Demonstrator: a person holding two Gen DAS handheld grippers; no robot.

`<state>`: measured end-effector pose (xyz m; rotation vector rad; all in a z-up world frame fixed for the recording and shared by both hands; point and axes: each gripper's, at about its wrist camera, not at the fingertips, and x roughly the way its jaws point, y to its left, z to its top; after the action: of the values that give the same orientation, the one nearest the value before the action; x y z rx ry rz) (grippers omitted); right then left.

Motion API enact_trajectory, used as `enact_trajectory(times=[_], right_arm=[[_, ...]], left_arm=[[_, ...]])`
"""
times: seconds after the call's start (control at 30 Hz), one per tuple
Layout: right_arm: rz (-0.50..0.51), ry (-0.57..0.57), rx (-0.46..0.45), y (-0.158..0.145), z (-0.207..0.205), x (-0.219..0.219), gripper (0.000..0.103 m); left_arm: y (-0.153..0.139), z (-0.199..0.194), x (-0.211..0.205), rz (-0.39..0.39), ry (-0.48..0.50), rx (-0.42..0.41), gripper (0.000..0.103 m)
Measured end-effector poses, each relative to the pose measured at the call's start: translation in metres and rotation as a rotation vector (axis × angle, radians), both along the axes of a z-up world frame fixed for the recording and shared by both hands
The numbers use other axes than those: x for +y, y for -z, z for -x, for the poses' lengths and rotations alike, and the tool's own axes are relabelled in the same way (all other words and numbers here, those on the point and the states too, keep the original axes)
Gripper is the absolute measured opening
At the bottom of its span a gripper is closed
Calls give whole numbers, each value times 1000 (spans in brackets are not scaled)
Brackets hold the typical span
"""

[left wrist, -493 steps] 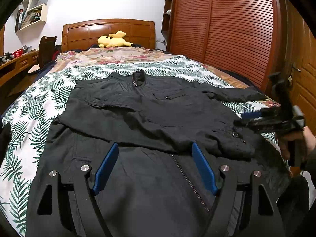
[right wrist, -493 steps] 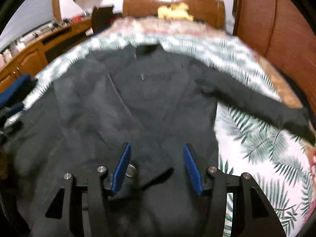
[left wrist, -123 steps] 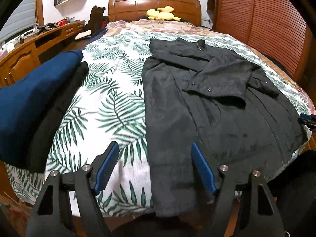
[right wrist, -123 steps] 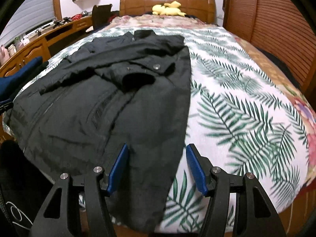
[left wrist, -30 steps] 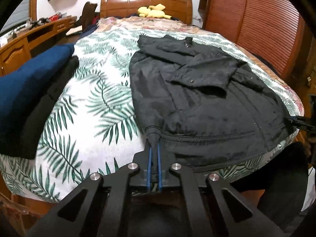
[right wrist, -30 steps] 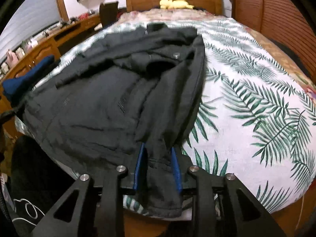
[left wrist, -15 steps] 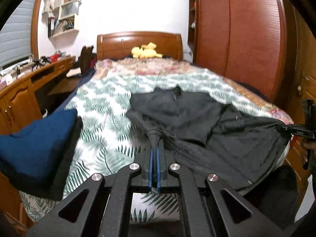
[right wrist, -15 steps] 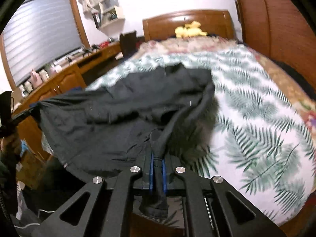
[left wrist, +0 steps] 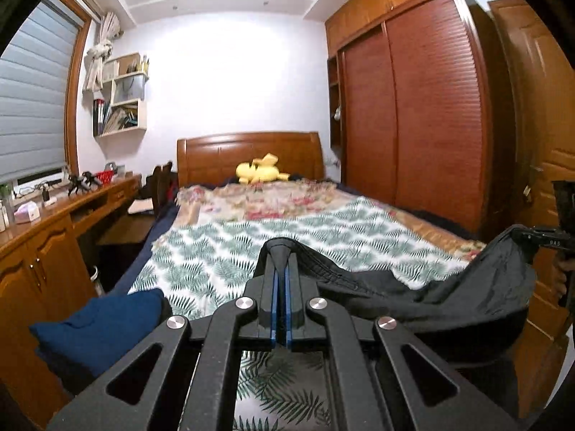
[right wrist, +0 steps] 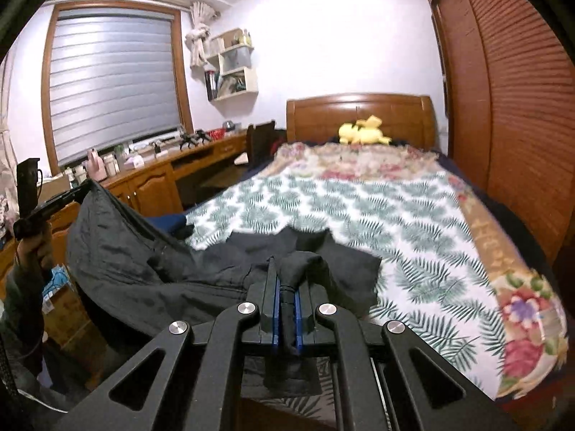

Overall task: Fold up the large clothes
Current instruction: 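Lift the hem with both grippers and fold it toward the collar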

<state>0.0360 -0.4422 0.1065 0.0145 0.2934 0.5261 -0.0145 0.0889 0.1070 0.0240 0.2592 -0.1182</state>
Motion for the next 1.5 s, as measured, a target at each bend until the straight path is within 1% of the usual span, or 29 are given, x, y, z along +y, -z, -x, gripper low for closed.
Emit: enact_trajectory(times=[0.1, 0.13, 0.2, 0.27, 0.3, 0.43, 0.53, 0.6, 0.63, 0.73, 0.8, 0.87, 0.93, 1.03, 1.13, 1.23, 1.3, 1.37, 1.47, 1.5], right_arm=[[7, 22, -4, 8, 7, -8, 5], [19, 30, 1, 14, 15, -2, 5], [44, 37, 23, 27, 10, 4, 5], [61, 37, 51, 32, 5, 18, 5], [72, 41, 62, 34, -3, 24, 5], [93, 55, 100, 44, -52, 41, 5], [82, 77, 114, 45, -96, 51, 5], [71, 101, 114, 45, -130, 56, 5], [70, 112, 115, 40, -151, 62, 5], [59, 150, 140, 40, -202, 71, 6], [30, 150, 165, 36, -240, 76, 6], [40, 161, 188, 39, -274, 90, 6], [88, 194, 217, 49, -302, 104, 6], [134, 197, 268, 70, -332, 128, 6], [175, 197, 286, 91, -362, 151, 6], [218, 209, 274, 99, -367, 167, 6], [244, 218, 254, 101, -365, 175, 6], [251, 223, 237, 102, -358, 179, 6], [261, 234, 224, 108, -347, 180, 9], [262, 239, 222, 107, -345, 183, 9]], left_arm=[[1, -4, 4, 3, -6, -2, 3], [6, -11, 6, 3, -14, 11, 3], [19, -26, 11, 10, -26, 43, 3], [29, -41, 12, 22, -35, 82, 3], [38, -55, 16, 30, -40, 107, 3], [61, -99, 19, 37, -64, 165, 3], [75, -133, 19, 42, -86, 180, 3], [78, -151, 19, 50, -100, 179, 3], [79, -170, 21, 59, -112, 179, 3], [81, -205, 26, 76, -135, 191, 3], [85, -231, 29, 68, -131, 207, 3], [92, -246, 28, 53, -138, 212, 4], [101, -261, 29, 53, -143, 225, 4], [126, -281, 30, 80, -138, 264, 4], [151, -293, 30, 109, -129, 294, 4], [166, -300, 28, 99, -137, 299, 4], [171, -304, 24, 63, -149, 304, 4], [170, -305, 21, 30, -139, 301, 4], [166, -306, 27, 78, -112, 294, 4], [166, -309, 28, 82, -110, 298, 4]])
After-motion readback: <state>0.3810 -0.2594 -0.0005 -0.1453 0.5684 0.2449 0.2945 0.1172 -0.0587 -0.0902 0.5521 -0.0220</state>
